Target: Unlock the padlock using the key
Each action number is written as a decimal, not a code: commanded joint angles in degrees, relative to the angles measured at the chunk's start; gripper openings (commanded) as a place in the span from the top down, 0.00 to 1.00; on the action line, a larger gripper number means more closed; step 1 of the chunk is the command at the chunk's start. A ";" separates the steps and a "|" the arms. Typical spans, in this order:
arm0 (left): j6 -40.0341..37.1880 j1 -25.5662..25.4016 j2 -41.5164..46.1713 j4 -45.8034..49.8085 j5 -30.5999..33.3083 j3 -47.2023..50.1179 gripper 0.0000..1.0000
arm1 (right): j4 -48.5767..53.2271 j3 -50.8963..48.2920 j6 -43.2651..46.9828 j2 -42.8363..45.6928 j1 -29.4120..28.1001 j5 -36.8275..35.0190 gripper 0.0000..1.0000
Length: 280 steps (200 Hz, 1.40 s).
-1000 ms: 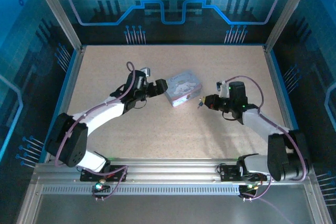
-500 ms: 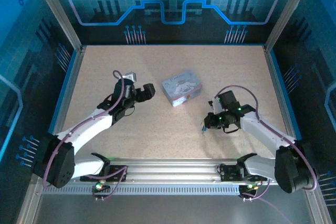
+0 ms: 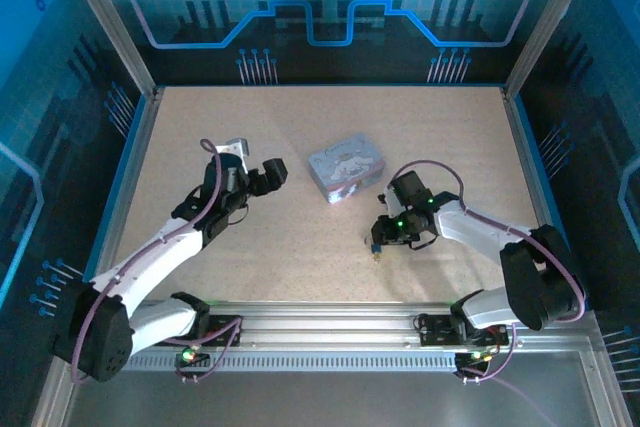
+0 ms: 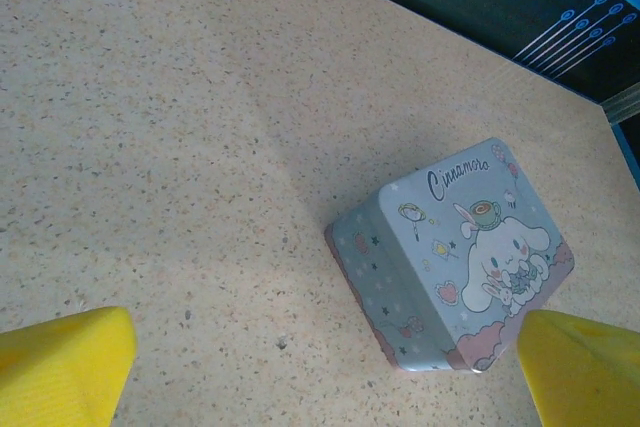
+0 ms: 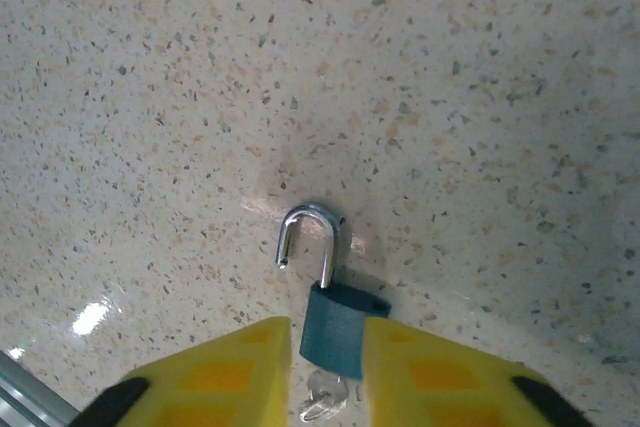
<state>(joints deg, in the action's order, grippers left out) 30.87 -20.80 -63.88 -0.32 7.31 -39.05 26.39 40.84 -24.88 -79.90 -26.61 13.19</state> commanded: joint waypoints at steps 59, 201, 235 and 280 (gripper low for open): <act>-3.82 2.06 6.23 3.20 5.44 0.82 0.01 | 5.16 6.03 7.52 13.55 9.75 -6.13 0.57; -27.18 9.56 6.65 -20.20 20.83 17.95 0.01 | -40.18 -12.57 18.09 13.74 29.06 -20.40 0.00; -26.84 12.50 3.31 -24.79 14.88 20.11 0.01 | -56.25 -17.25 18.75 9.58 29.07 -20.06 0.00; -27.13 13.84 -3.79 -34.57 9.22 21.55 0.01 | -67.31 -18.48 19.47 0.61 27.14 -18.81 0.00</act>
<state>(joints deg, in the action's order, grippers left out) 5.41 -7.97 -64.12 -25.82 21.28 -18.59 -31.27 22.31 -7.40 -76.27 1.65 -5.93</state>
